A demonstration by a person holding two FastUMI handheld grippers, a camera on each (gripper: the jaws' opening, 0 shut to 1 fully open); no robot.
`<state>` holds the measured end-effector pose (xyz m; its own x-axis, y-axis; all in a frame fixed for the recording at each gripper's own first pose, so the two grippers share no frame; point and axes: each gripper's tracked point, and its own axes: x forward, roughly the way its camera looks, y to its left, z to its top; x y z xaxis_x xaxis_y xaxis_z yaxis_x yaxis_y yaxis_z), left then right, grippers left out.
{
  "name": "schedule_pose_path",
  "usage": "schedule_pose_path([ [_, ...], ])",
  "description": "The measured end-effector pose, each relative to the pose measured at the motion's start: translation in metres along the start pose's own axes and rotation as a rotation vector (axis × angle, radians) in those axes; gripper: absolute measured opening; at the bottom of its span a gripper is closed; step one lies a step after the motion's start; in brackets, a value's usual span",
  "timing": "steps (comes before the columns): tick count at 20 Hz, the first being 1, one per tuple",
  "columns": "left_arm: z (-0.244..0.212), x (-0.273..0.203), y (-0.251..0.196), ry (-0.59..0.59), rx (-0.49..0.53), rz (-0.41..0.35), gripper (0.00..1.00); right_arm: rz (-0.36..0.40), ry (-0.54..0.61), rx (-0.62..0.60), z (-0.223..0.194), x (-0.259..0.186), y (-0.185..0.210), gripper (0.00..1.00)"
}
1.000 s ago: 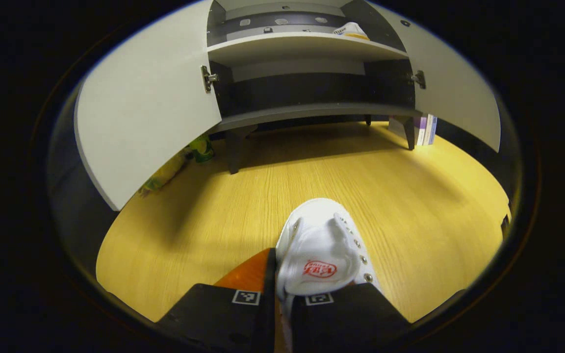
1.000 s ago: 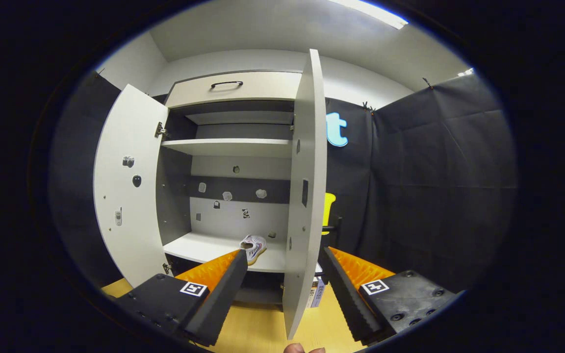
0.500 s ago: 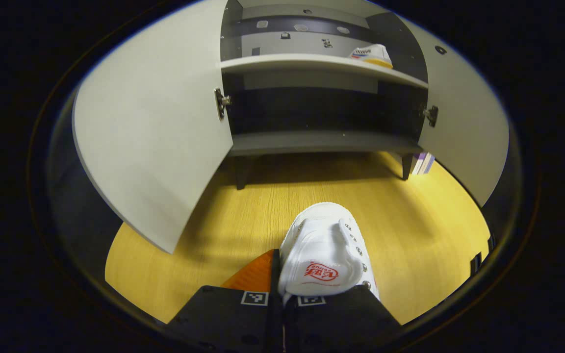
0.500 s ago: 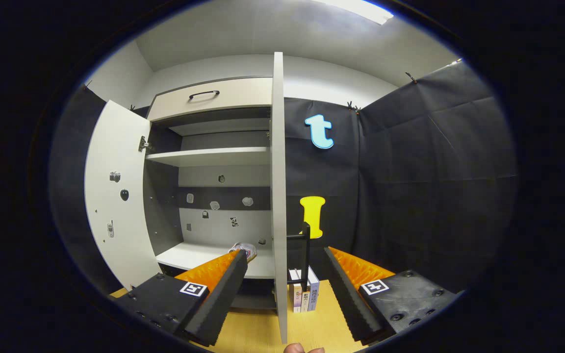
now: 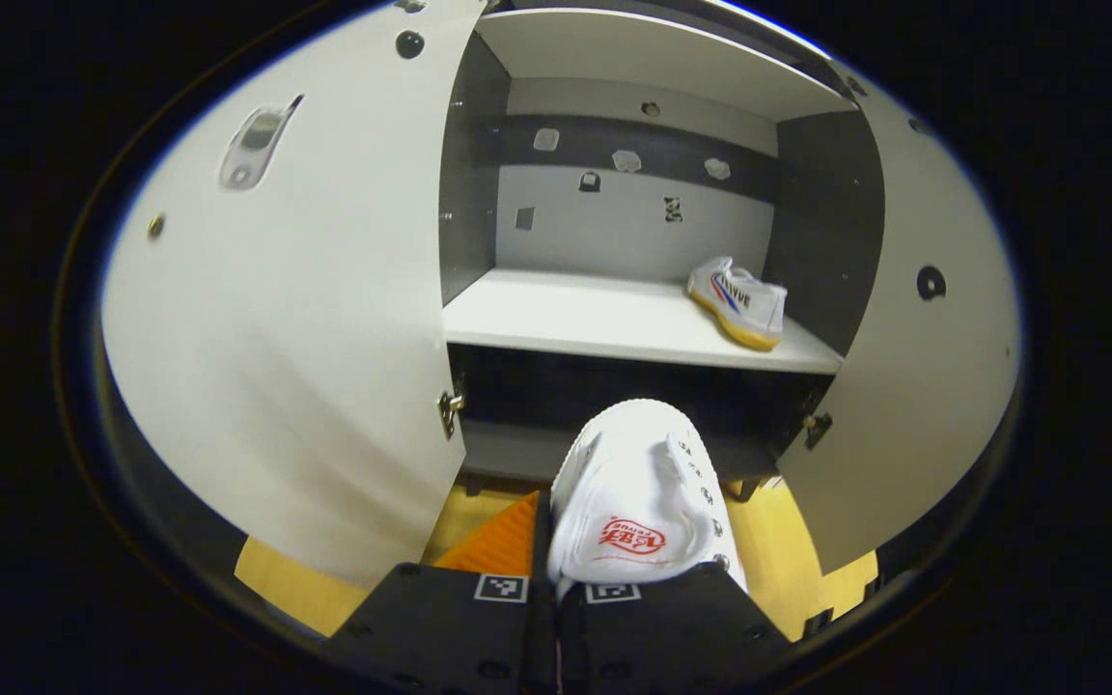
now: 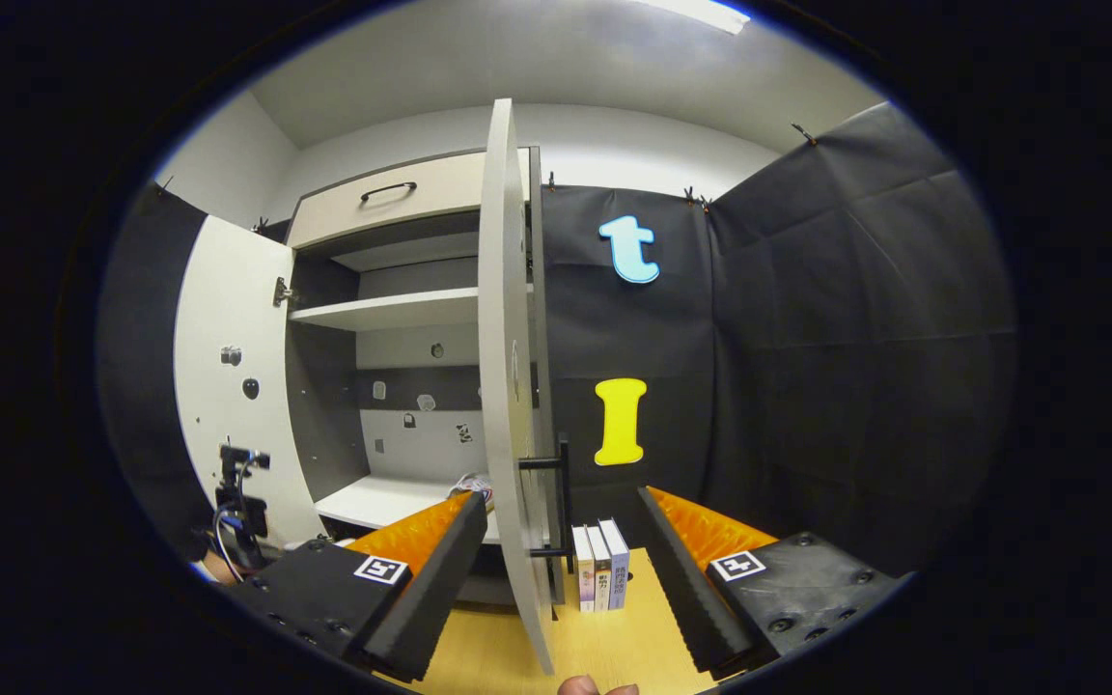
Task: Grab one shoe with the right hand and put it into the shoe cabinet, grab the other shoe with the left hand and put it into the shoe cabinet; then close the right door with the right hand and the left door with the left hand.
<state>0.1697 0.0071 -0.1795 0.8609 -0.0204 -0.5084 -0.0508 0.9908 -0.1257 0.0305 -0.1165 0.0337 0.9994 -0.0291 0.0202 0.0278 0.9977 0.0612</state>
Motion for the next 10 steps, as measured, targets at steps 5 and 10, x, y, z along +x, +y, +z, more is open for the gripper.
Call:
schedule_pose_path([
  [5,0.092,0.038,-0.006,-0.056,0.001,0.029,0.07,0.021,0.002,0.046,-0.001,-0.001,-0.019,0.98],
  [10,0.158,0.096,-0.003,-0.102,0.057,0.124,0.07,-0.033,-0.004,0.052,-0.017,0.002,-0.056,0.98],
])
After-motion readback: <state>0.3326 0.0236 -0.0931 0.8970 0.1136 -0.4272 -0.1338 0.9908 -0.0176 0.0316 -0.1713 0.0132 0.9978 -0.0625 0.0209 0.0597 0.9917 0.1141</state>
